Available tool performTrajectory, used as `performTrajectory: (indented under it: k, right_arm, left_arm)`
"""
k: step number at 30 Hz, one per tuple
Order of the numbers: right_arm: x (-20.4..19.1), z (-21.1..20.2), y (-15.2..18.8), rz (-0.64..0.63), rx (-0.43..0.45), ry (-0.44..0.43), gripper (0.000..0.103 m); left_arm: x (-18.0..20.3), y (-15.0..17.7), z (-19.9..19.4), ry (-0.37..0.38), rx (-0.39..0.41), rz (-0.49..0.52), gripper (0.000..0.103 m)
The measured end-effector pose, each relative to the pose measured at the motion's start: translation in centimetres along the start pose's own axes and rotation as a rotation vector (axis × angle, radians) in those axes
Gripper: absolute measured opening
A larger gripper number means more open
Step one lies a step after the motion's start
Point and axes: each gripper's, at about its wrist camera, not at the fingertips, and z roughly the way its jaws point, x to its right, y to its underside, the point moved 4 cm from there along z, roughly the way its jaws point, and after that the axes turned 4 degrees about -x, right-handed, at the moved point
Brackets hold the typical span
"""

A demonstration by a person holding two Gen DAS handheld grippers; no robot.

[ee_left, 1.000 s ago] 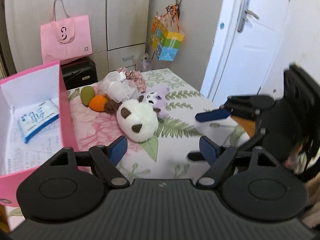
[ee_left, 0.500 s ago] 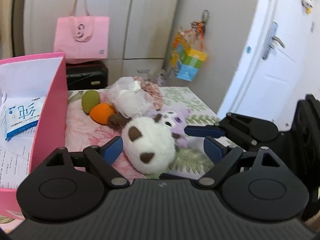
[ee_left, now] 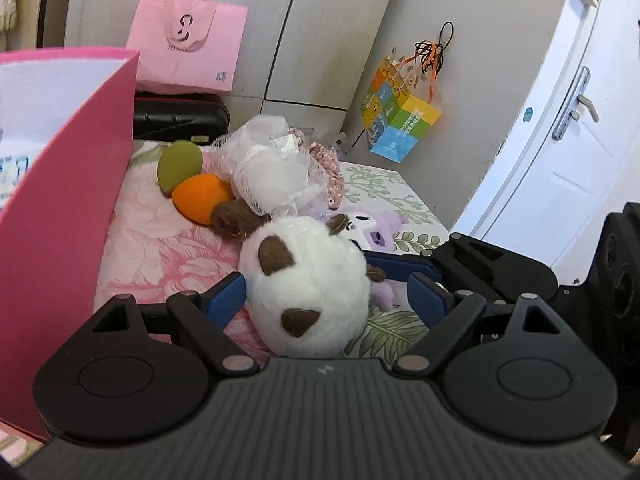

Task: Organize soft objects
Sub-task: 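Close the left gripper on the white plush toy and lift it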

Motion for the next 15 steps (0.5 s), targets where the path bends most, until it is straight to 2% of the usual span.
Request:
performTrajectory:
  k: [7,10,11,13,15]
  right_arm:
    - [-0.7,0.1,-0.1,-0.066,0.014,0.05,0.089]
    - [-0.6,0.4,-0.3,-0.069,0.0,0.04,0.087]
    - [-0.6,0.5,-0.3,-0.068,-0.001,0.041,0.087]
    - [-0.6,0.4,-0.4,-0.061,0.002,0.031,0.076]
    - [-0.6,0.3,-0.4,-0.044,0.0,0.033,0.075]
  left_arm:
    - [-1.3,0.5,0.5,0.034,-0.008,-0.098,0.088]
    - [-1.7,0.8,0.9,0.048,-0.025,-0.128,0.084]
    - [-1.8,0.9,1.1,0.059,-0.038,-0.141,0.082]
    - [-2.0,1.1,1.3,0.084,-0.064,-0.168,0.076]
    - [-2.0,1.3,1.3,0.062,-0.058,-0.152,0.067]
